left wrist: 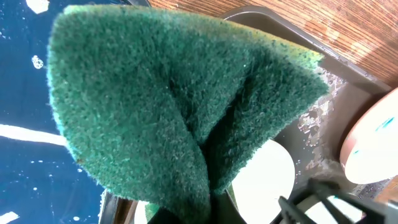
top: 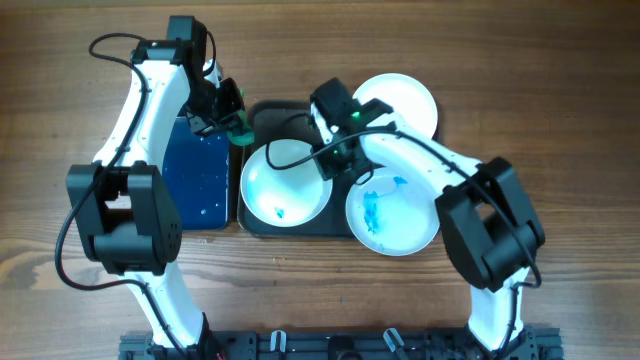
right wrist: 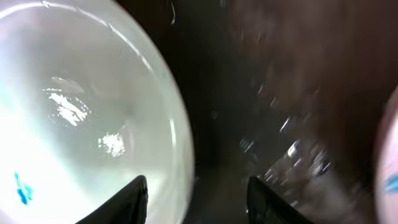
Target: Clean dirty plates on tray and stack at the side
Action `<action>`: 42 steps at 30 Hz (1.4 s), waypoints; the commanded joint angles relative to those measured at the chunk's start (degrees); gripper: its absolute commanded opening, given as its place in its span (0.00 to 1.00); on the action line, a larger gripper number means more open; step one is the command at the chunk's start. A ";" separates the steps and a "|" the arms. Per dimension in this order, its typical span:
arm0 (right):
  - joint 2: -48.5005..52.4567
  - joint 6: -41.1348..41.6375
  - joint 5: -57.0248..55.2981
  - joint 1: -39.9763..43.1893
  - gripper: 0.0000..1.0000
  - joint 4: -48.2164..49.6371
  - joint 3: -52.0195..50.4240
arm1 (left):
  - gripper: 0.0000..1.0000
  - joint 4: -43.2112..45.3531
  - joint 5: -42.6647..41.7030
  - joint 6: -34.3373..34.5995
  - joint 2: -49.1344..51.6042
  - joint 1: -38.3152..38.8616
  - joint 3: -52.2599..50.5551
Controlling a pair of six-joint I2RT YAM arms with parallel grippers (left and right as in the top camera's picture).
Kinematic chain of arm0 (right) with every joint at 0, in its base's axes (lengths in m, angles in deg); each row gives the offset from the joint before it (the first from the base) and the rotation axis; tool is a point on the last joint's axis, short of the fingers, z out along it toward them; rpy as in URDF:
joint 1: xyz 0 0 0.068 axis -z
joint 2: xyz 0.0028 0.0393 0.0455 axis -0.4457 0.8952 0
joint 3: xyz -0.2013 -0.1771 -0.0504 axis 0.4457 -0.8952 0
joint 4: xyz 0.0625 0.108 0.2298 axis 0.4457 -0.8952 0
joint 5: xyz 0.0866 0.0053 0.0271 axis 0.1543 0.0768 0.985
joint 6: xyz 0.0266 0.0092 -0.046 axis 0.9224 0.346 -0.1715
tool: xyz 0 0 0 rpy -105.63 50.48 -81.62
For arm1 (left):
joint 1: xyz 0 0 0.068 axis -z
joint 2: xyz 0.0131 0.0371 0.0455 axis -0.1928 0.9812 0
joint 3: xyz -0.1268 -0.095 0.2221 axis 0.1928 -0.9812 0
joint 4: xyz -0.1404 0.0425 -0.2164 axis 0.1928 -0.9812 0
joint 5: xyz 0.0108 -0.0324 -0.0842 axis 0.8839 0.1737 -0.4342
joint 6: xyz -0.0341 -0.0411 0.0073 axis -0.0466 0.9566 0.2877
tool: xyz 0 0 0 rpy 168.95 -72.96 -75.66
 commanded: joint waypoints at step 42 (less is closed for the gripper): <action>4.48 30.84 -10.91 1.92 0.04 -0.85 1.03 | 0.04 20.65 -0.02 -2.89 -1.09 16.09 -28.04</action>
